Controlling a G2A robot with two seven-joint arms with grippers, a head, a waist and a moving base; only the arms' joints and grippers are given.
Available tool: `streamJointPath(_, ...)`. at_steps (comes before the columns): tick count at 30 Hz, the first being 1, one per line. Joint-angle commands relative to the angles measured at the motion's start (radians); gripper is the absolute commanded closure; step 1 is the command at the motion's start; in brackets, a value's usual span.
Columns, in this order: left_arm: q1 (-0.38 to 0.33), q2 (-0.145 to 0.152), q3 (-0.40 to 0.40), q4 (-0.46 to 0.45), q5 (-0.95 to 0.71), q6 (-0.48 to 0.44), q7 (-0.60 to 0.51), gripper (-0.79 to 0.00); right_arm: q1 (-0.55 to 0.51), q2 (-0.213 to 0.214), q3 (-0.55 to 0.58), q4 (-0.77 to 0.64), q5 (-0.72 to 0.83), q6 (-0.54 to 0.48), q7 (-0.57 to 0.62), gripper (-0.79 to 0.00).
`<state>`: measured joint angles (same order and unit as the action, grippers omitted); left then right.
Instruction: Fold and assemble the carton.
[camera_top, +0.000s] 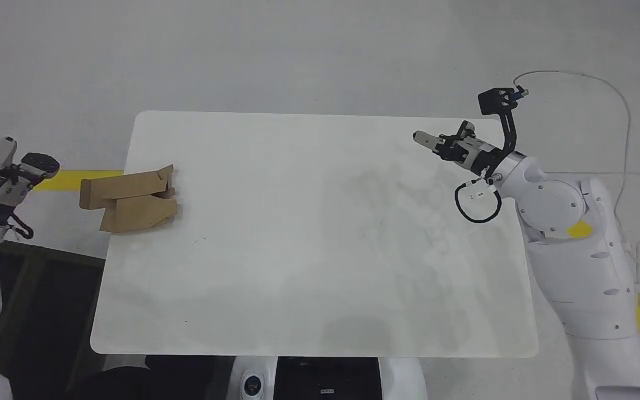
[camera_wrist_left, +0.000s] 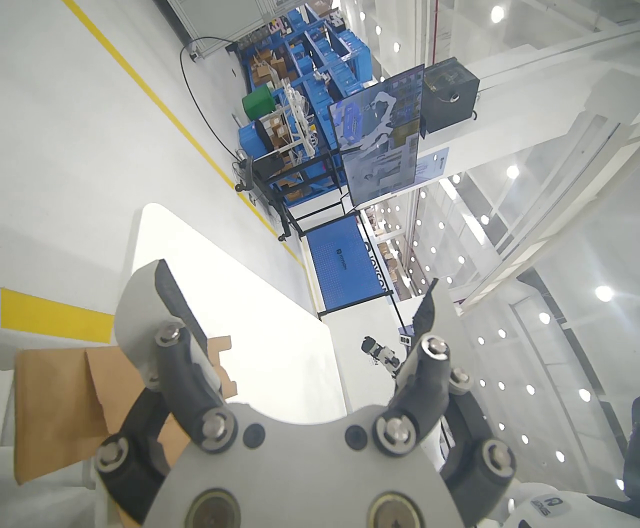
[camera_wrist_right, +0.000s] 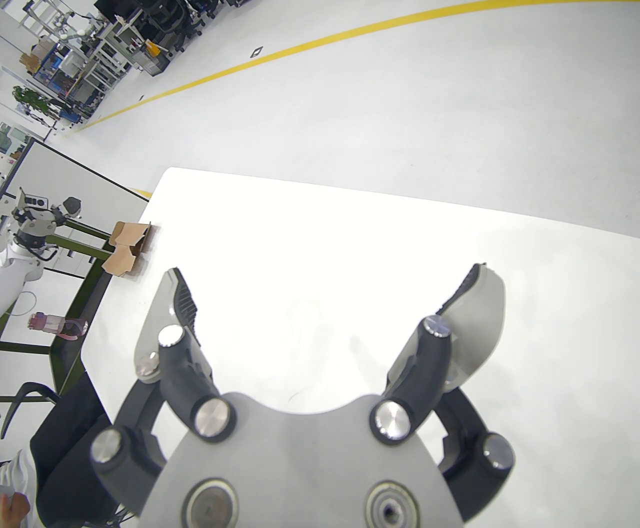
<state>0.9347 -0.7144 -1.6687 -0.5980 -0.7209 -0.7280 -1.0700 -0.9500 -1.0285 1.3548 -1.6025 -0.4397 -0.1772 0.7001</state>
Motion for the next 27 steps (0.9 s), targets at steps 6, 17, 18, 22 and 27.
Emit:
streamJointPath(6,0.021,0.010,-0.027,0.060,0.033,-0.044,0.023,-0.785,0.000,0.000,0.000,0.000,0.000,0.000,0.000,-0.785)
streamJointPath(17,0.040,0.012,-0.002,0.155,0.192,-0.145,0.141,-0.785,0.000,0.000,0.000,0.000,0.000,0.000,0.000,-0.785)
streamJointPath(18,0.039,0.014,0.003,0.168,0.227,-0.161,0.162,-0.785,0.000,0.000,0.000,0.000,0.000,0.000,0.000,-0.785)
streamJointPath(22,0.030,0.011,0.029,0.211,0.315,-0.170,0.226,-0.785,0.000,0.000,0.000,0.000,0.000,0.000,0.000,-0.785)
streamJointPath(27,0.020,-0.002,0.065,0.237,0.383,-0.175,0.267,-0.785,0.000,0.000,0.000,0.000,0.000,0.000,0.000,-0.785)
